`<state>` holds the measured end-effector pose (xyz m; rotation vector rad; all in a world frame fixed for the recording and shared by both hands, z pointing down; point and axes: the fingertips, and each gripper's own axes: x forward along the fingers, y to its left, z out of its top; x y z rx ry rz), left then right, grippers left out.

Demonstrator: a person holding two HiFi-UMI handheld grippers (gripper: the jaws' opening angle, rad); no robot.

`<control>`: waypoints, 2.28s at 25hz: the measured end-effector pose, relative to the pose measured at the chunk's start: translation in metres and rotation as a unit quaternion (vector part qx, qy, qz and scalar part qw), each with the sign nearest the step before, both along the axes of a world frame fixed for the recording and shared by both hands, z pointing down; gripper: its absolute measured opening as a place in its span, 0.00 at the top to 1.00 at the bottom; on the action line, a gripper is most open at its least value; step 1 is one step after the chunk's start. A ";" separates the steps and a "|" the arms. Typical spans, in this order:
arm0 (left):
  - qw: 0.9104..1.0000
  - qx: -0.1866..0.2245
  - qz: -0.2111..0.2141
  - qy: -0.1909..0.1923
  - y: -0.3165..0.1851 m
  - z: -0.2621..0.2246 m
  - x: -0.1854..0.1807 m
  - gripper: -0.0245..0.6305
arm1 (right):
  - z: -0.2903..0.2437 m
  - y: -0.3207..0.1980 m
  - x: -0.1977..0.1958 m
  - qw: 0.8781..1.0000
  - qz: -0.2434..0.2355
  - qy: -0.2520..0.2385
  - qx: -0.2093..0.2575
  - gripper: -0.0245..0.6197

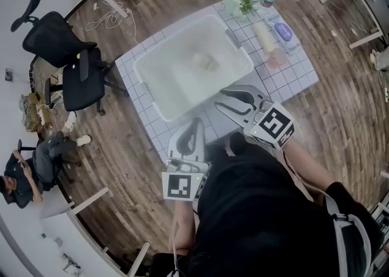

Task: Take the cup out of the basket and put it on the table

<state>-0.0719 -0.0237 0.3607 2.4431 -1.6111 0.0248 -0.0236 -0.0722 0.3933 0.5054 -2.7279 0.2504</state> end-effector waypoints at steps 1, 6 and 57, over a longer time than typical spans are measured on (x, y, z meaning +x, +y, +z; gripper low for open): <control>1.000 -0.001 0.001 0.001 0.000 0.001 -0.001 0.95 | 0.000 -0.002 -0.002 1.000 0.001 0.003 0.000 0.75; 1.000 -0.004 0.009 0.007 -0.001 0.006 -0.004 0.95 | 0.003 -0.017 -0.013 1.000 0.000 0.023 0.005 0.74; 0.998 -0.045 -0.007 0.054 -0.036 0.032 -0.021 0.95 | 0.177 -0.199 -0.070 0.953 -0.008 0.262 -0.151 0.54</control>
